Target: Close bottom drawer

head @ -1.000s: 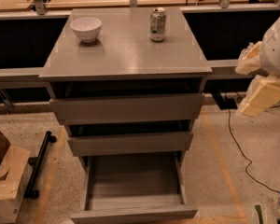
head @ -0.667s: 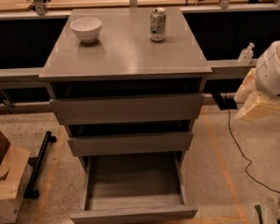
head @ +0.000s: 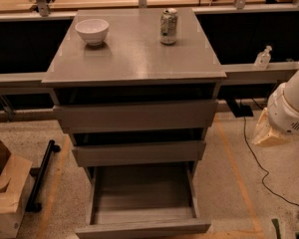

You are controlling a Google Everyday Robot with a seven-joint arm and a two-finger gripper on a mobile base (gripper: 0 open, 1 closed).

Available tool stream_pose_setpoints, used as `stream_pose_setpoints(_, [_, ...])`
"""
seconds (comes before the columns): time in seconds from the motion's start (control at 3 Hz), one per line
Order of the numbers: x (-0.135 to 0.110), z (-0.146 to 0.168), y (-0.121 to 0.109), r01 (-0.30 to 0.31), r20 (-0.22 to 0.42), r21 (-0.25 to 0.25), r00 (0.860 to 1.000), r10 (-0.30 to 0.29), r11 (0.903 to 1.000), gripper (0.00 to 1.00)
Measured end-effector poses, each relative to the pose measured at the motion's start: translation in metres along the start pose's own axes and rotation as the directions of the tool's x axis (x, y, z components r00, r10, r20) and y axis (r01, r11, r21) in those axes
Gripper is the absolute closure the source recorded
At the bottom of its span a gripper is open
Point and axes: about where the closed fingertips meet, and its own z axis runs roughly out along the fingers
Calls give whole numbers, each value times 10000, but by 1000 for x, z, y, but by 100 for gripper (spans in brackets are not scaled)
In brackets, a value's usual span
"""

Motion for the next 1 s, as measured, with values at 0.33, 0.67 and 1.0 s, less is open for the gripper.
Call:
stream_pose_setpoints(0.33, [-4,16,6,126,-128,-390,9998,-131,9992,100])
stream_pose_setpoints(0.67, [0,77,29,-111,245,-1301,9996,144,9914,100])
stream_pose_setpoints(1.0, [8,174,59,-311,287,-2549,9988,397,9665,100])
